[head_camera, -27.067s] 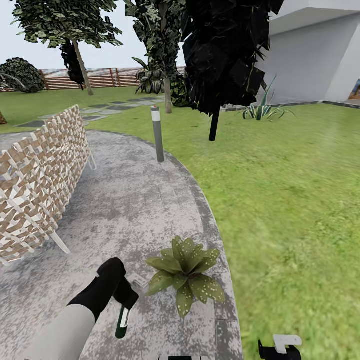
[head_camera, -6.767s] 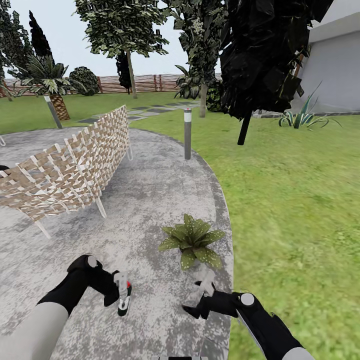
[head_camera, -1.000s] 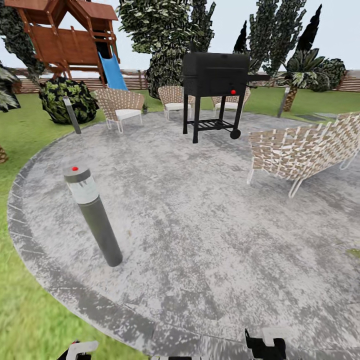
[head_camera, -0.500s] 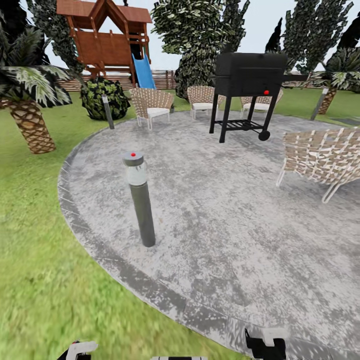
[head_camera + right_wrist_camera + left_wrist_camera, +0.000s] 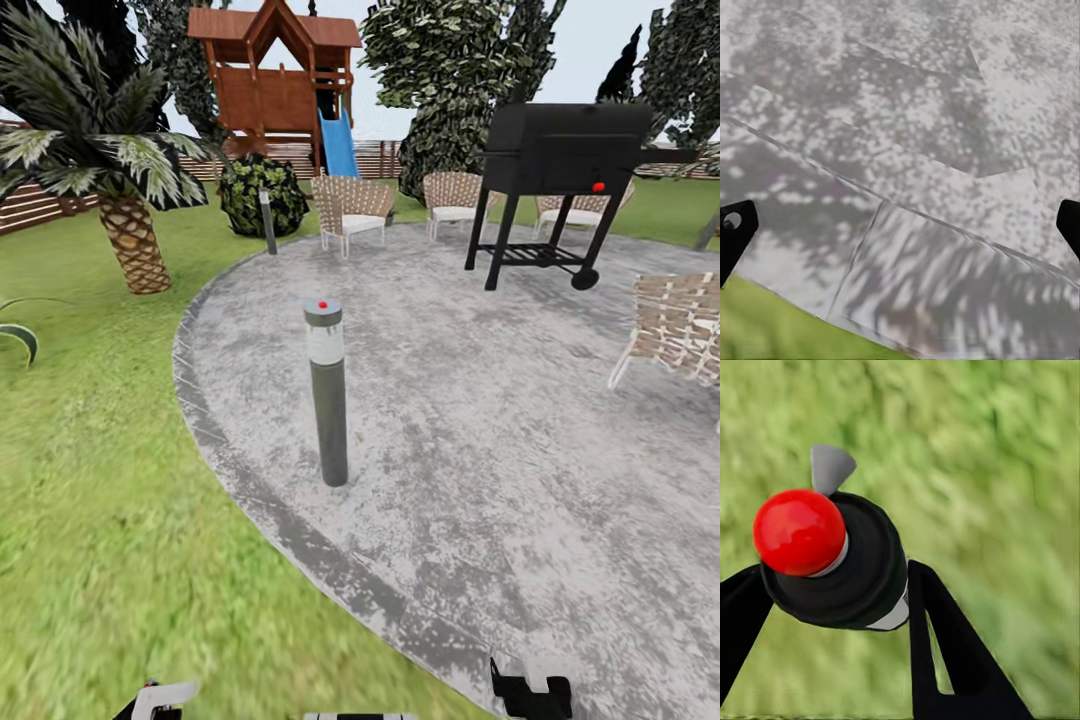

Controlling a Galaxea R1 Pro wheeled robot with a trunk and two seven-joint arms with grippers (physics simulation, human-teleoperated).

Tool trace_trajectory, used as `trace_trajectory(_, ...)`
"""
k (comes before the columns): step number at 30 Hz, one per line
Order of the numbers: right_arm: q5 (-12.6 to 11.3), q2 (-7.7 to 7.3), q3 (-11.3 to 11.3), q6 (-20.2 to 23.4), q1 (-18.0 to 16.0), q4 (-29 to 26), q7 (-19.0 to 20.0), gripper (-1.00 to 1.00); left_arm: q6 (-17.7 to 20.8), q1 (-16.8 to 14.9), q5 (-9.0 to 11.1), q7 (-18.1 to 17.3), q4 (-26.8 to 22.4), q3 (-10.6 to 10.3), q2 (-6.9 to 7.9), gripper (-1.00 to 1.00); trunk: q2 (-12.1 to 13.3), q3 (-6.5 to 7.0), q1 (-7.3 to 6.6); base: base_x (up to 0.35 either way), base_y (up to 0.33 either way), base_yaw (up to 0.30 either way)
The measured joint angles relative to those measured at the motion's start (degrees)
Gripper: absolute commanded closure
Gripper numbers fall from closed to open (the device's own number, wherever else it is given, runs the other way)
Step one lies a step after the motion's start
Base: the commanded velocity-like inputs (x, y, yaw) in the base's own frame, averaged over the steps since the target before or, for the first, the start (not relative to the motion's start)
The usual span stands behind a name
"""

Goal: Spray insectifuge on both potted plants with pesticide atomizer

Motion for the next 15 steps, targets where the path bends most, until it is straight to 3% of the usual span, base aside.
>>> trace_trajectory(10,0.0,0.01,0.0,0.0,0.0,0.0,0.0,-1.0,0.0,0.0,1.0,0.0,0.1,0.0,-0.05,1.0,0.0,0.0,0.0,-0.01,0.008,0.279)
trace_trajectory(15,0.0,0.02,0.0,0.0,0.0,0.0,0.0,-1.0,0.0,0.0,1.0,0.0,0.0,0.0,-0.04,1.0,0.0,0.0,0.01,-0.078,0.225,0.279)
